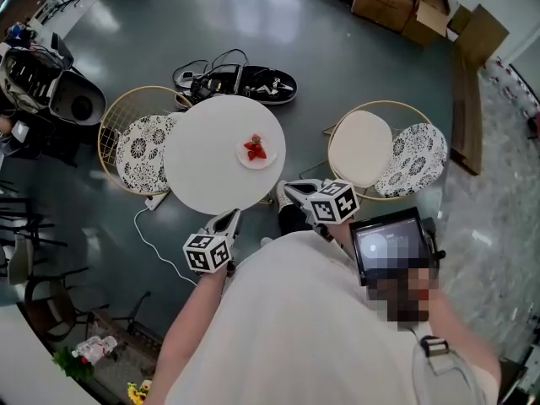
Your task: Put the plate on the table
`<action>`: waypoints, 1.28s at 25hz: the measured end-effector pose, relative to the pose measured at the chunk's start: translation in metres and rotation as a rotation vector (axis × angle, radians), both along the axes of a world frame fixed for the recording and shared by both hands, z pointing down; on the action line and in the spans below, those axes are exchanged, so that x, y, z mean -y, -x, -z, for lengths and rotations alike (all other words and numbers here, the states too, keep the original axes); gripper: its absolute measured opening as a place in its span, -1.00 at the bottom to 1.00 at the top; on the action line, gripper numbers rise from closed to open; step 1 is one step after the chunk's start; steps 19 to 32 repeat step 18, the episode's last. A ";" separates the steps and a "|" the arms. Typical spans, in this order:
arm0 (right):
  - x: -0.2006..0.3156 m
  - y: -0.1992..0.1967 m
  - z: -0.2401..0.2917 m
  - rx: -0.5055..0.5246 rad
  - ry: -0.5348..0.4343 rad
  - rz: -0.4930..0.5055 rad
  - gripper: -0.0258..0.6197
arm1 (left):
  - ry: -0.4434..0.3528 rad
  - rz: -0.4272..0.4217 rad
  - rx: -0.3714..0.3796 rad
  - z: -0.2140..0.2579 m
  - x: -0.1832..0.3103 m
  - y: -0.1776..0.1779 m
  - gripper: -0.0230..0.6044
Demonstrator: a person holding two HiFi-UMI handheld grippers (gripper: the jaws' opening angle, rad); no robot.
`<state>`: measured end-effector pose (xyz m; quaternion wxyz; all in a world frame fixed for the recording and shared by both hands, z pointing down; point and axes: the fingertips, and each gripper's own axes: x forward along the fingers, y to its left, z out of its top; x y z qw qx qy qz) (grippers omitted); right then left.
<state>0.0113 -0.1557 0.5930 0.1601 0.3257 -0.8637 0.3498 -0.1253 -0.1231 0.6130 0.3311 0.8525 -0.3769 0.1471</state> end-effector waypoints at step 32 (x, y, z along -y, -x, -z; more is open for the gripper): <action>-0.004 -0.006 0.003 0.004 -0.002 -0.005 -0.91 | -0.007 -0.021 -0.001 0.005 -0.002 -0.013 -0.91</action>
